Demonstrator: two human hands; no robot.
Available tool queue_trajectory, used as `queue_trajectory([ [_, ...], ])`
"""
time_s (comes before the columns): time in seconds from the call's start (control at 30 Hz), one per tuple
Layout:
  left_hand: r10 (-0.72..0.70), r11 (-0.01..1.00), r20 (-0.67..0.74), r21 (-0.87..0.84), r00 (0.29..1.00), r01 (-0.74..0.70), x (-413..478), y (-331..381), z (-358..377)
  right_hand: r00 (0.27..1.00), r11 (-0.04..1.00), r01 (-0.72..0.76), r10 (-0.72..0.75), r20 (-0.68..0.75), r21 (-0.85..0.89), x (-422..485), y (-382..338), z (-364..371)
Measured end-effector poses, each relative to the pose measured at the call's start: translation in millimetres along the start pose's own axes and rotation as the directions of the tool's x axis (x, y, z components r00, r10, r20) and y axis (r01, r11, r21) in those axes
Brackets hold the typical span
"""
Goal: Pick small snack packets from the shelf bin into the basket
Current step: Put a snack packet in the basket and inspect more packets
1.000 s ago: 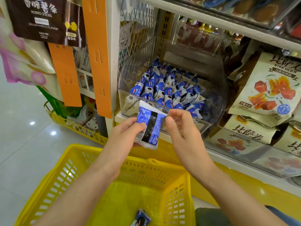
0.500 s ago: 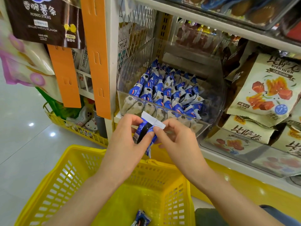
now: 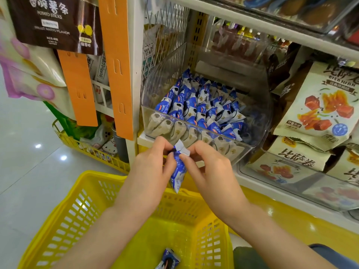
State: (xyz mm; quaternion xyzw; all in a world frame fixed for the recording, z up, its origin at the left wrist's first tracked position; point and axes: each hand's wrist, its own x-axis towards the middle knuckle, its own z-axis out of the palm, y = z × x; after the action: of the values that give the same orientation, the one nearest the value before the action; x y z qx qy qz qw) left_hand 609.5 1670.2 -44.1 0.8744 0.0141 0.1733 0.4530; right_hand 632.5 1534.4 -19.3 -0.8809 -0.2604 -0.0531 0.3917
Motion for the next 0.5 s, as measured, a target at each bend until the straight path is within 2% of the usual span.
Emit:
queue_trajectory([
  [0.1, 0.009, 0.999, -0.046, 0.031, 0.999, -0.007, -0.5, -1.5, -0.2, 0.989, 0.975, -0.145, 0.14, 0.046, 0.169, -0.7, -0.8, 6.6],
  [0.17, 0.007, 1.0, -0.059, 0.006, 0.998, -0.007, -0.5, -1.0, -0.8, 0.956, 0.911, -0.29, 0.26, 0.137, 0.294, 0.6, -1.1, 10.0],
  [0.23, 0.004, 1.0, -0.064, -0.03, 0.998, -0.005, -0.2, 1.2, -1.6, 0.927, 0.848, -0.373, 0.321, 0.196, 0.377, 2.5, -0.3, 11.4],
  [0.37, -0.025, 0.996, -0.087, -0.089, 0.996, 0.018, 1.4, 4.1, -2.1, 0.944, 0.88, -0.323, 0.273, 0.186, 0.347, 4.2, -2.1, 9.4],
  [0.5, -0.151, 0.972, -0.078, -0.196, 0.985, 0.133, 6.1, 3.6, -0.6, 0.962, 0.923, -0.255, 0.211, 0.175, 0.288, 3.4, 1.3, 7.5],
])
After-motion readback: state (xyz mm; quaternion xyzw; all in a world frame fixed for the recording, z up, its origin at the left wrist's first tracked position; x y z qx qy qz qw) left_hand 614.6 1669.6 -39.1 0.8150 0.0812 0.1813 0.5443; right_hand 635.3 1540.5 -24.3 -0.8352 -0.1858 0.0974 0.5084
